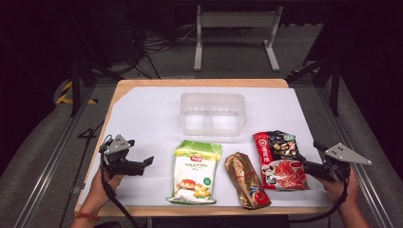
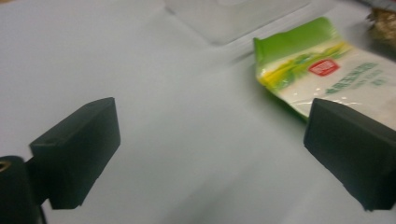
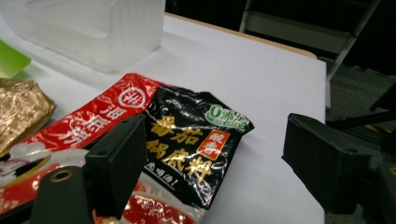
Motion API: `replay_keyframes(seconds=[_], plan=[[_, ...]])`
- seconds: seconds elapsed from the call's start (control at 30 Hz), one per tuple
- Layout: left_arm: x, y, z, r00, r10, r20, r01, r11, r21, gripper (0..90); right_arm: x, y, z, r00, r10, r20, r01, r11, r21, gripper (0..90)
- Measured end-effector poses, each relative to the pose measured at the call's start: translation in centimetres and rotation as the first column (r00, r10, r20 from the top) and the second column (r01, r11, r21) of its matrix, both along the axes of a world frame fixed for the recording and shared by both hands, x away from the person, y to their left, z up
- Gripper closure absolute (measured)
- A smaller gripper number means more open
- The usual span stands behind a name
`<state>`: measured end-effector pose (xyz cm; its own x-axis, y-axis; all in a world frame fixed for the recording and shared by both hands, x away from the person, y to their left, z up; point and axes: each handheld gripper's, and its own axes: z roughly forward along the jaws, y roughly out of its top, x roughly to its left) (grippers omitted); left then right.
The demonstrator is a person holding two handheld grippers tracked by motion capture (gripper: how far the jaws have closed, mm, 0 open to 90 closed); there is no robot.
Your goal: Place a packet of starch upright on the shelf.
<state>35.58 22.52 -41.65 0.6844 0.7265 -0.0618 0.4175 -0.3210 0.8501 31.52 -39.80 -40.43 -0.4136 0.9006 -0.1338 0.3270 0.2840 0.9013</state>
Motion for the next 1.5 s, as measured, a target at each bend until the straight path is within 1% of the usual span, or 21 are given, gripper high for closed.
replay_keyframes(seconds=[0.07, 0.17, 0.23, 0.37, 0.4, 0.47, 0.5, 0.67, 0.77, 0.8, 0.87, 0.97, 1.07, 1.17, 1.27, 1.33, 1.37, 1.4, 1.43, 1.47, 1.5], plan=[[-0.2, 0.2, -0.2, 0.9997, 0.024, -0.003, -0.024, 0.9997, -0.003, 6.0, -0.3, -0.1, -0.2, 0.9999, 0.015, 0.003, -0.015, 1.000, 0.011, 22.3], [-0.3, 0.6, -0.8, 0.9985, -0.052, -0.018, 0.051, 0.9983, -0.028, 5.7, -0.6, 0.0, -0.1, 0.9994, 0.029, 0.016, -0.029, 1.000, 0.011, 22.6], [-0.3, 0.4, -1.2, 0.9982, -0.048, -0.035, 0.048, 0.9988, -0.014, 5.8, -0.9, 0.0, 0.0, 0.9993, 0.033, 0.018, -0.033, 0.999, 0.013, 23.4], [-0.3, 0.1, -1.4, 0.9954, -0.085, -0.045, 0.083, 0.9955, -0.045, 6.5, -1.0, 0.2, -0.1, 0.9986, 0.052, 0.010, -0.052, 0.999, 0.000, 24.8], [-0.1, -0.1, -1.5, 0.9908, -0.121, -0.060, 0.117, 0.9905, -0.072, 9.1, -0.9, 0.2, -0.2, 0.9980, 0.063, 0.006, -0.063, 0.998, 0.005, 25.6], [0.2, -0.8, -1.6, 0.9875, -0.138, -0.076, 0.133, 0.9890, -0.066, 8.7, -0.8, 0.5, -0.3, 0.9969, 0.078, -0.004, -0.078, 0.997, -0.008, 26.1], [0.4, -1.3, -1.6, 0.9801, -0.171, -0.101, 0.164, 0.9839, -0.071, 9.0, -0.8, 0.5, -0.4, 0.9961, 0.088, -0.009, -0.088, 0.996, -0.007, 26.7], [1.8, -4.3, -1.9, 0.9542, -0.253, -0.160, 0.246, 0.9673, -0.063, 5.0, -0.5, 1.0, -0.6, 0.9931, 0.114, -0.030, -0.114, 0.993, -0.006, 26.8], [2.9, -6.0, -2.2, 0.9354, -0.296, -0.193, 0.283, 0.9545, -0.095, 5.3, -0.3, 1.5, -0.7, 0.9905, 0.132, -0.039, -0.132, 0.991, -0.021, 26.6], [2.9, -6.0, -2.2, 0.9354, -0.296, -0.193, 0.283, 0.9545, -0.095, 5.2, -0.3, 1.5, -0.7, 0.9905, 0.132, -0.039, -0.132, 0.991, -0.021, 26.6], [4.1, -7.7, -2.3, 0.9166, -0.334, -0.219, 0.315, 0.9415, -0.121, 5.9, -0.3, 1.6, -0.9, 0.9886, 0.143, -0.045, -0.145, 0.989, -0.026, 26.6], [4.9, -8.7, -2.5, 0.9123, -0.339, -0.230, 0.322, 0.9404, -0.110, 6.3, -0.3, 1.5, -0.9, 0.9888, 0.141, -0.047, -0.143, 0.990, -0.019, 26.6], [6.3, -9.5, -3.2, 0.9111, -0.313, -0.268, 0.300, 0.9498, -0.089, 6.3, -0.3, 1.5, -1.0, 0.9878, 0.146, -0.053, -0.147, 0.989, -0.008, 26.5], [6.8, -9.5, -3.4, 0.9092, -0.306, -0.282, 0.288, 0.9519, -0.105, 6.6, -0.3, 1.6, -1.1, 0.9869, 0.148, -0.062, -0.150, 0.989, -0.015, 26.3], [7.0, -9.3, -3.6, 0.9222, -0.263, -0.283, 0.248, 0.9646, -0.089, 6.3, -0.3, 1.7, -1.2, 0.9860, 0.153, -0.066, -0.155, 0.988, -0.020, 26.2], [7.0, -9.2, -3.6, 0.9214, -0.265, -0.284, 0.246, 0.9639, -0.100, 5.8, -0.3, 1.7, -1.2, 0.9859, 0.154, -0.067, -0.155, 0.988, -0.020, 26.1], [7.0, -9.2, -3.6, 0.9119, -0.288, -0.292, 0.268, 0.9575, -0.106, 7.8, -0.3, 1.7, -1.2, 0.9859, 0.153, -0.069, -0.154, 0.988, -0.018, 25.9], [7.0, -9.4, -3.6, 0.9098, -0.292, -0.295, 0.276, 0.9565, -0.094, 8.0, -0.3, 1.6, -1.2, 0.9853, 0.156, -0.070, -0.157, 0.988, -0.012, 25.9], [7.0, -9.6, -3.7, 0.9007, -0.305, -0.310, 0.293, 0.9523, -0.086, 7.5, -0.3, 1.6, -1.3, 0.9852, 0.156, -0.071, -0.157, 0.988, -0.011, 25.7], [7.0, -9.8, -3.7, 0.8958, -0.319, -0.310, 0.309, 0.9475, -0.081, 7.7, -0.3, 1.6, -1.3, 0.9853, 0.154, -0.074, -0.155, 0.988, -0.008, 25.6], [6.9, -9.9, -3.6, 0.8874, -0.339, -0.312, 0.326, 0.9405, -0.096, 9.2, -0.3, 1.6, -1.3, 0.9858, 0.150, -0.075, -0.151, 0.989, -0.001, 25.0]])
